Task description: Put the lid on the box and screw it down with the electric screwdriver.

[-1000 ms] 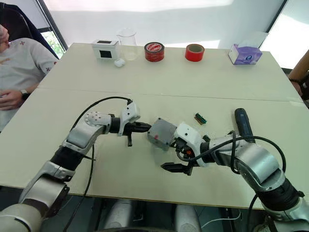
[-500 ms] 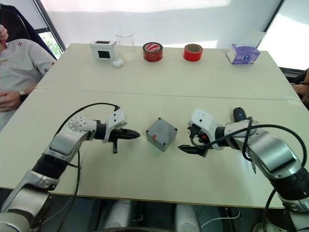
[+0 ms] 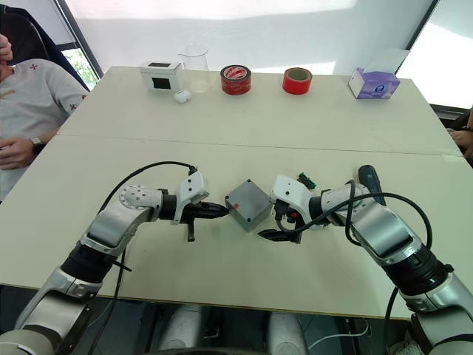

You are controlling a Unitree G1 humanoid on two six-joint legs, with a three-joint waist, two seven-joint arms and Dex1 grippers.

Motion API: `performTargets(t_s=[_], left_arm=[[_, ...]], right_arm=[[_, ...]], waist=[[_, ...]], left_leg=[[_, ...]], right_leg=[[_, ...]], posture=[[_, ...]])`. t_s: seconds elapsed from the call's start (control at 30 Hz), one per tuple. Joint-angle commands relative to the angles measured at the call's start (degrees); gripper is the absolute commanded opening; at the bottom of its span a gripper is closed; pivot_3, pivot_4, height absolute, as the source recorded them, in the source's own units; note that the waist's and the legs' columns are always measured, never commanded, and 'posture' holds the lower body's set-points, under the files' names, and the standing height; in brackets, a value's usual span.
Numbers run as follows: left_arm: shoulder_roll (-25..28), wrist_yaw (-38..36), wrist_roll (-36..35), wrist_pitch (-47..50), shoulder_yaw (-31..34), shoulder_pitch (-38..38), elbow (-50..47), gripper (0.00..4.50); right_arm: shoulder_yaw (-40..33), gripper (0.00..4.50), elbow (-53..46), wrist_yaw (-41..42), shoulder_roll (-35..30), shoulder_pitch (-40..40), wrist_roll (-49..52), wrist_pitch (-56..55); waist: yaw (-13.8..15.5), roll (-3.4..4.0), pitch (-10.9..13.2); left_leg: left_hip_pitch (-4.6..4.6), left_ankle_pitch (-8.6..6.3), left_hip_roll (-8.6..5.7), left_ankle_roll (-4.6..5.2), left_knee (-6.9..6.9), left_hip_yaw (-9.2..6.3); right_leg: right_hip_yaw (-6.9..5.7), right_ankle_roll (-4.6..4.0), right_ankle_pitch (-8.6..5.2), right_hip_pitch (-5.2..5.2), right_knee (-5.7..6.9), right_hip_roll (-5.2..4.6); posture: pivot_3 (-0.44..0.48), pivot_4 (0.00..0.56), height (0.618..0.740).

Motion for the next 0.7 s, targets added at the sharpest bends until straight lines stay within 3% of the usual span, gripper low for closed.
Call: performTargets(t_s=[0.03,0.4,0.57,0.7], left_arm=[[-0.38,-0.07,0.32,-2.05,0.17,-1.56,-0.07,0.0],[0.26,-2.67,0.15,-1.69,0.31,-2.61,0.72,0.0],[3.6,-3.05,-3.2,1.84,5.97,-3.31,-0.37,0.0],[4.66,-3.67,-9.23,6.81,11.04,-4.37,-3.69,0.0]], right_arm=[[-2.27,4.49,-5.58,-0.1,0.14,1.51,2.64,2.56],[-5.33,4.49,-7.24,-3.55,0.56,3.83,2.78,4.93],[-22.0,4.49,-7.15,-8.9,3.9,7.49,8.71,7.39],[-30.03,4.49,-7.72,-11.01,3.27,13.22,9.02,6.77]], waist=[[-0.04,0.0,0.0],[0.01,0.0,0.0],[-0.02,0.0,0.0],[0.2,-0.01,0.0]], left_leg=[[0.0,0.0,0.0,0.01,0.0,0.0],[0.0,-0.01,-0.01,0.02,0.0,-0.01],[0.0,-0.01,0.0,0.02,0.0,-0.01],[0.0,-0.01,0.0,0.02,-0.01,-0.05]], right_leg=[[0.0,0.0,0.0,0.0,0.0,0.0],[0.0,-0.01,0.0,0.0,0.01,-0.03],[0.0,-0.01,0.0,0.0,0.01,-0.02],[-0.02,-0.01,0.0,0.02,0.01,-0.02]], posture=[[0.0,0.15,0.715],[0.0,0.15,0.715],[0.0,0.15,0.715],[0.0,0.15,0.715]])
